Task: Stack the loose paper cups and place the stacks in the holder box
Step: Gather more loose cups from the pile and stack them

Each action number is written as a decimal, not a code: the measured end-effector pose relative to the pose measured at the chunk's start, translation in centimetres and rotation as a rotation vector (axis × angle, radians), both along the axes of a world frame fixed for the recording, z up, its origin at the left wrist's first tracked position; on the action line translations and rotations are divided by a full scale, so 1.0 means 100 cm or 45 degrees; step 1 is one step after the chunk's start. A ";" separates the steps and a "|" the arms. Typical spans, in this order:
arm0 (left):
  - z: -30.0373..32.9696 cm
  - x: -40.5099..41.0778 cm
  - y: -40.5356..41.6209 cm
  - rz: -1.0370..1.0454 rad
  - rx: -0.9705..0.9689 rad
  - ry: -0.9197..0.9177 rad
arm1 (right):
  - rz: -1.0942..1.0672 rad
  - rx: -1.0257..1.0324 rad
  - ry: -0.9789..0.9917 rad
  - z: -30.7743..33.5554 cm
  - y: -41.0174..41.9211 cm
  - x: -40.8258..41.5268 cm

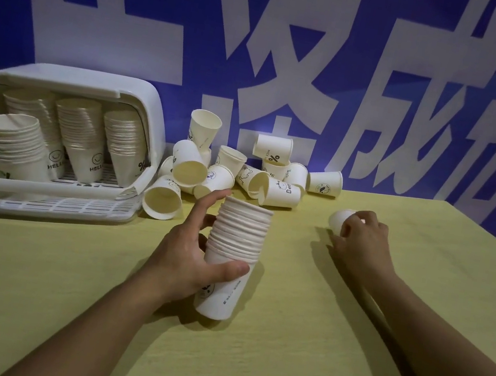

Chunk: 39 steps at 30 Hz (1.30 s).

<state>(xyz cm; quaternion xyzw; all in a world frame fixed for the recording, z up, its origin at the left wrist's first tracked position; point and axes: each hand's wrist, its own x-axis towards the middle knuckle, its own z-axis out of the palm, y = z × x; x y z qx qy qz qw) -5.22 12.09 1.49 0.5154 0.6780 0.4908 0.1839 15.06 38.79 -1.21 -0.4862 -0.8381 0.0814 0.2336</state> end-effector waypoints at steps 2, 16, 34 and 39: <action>-0.001 0.000 0.001 -0.007 -0.011 0.002 | 0.026 -0.134 0.351 -0.002 -0.007 -0.009; -0.007 -0.005 0.002 -0.094 -0.066 -0.007 | 0.803 -0.713 1.080 0.049 -0.121 -0.088; -0.005 -0.016 0.004 0.271 0.091 0.002 | 0.200 -0.109 0.127 0.018 -0.004 -0.117; -0.004 -0.015 0.004 0.237 0.043 -0.010 | 0.192 0.125 -0.298 0.005 0.027 -0.125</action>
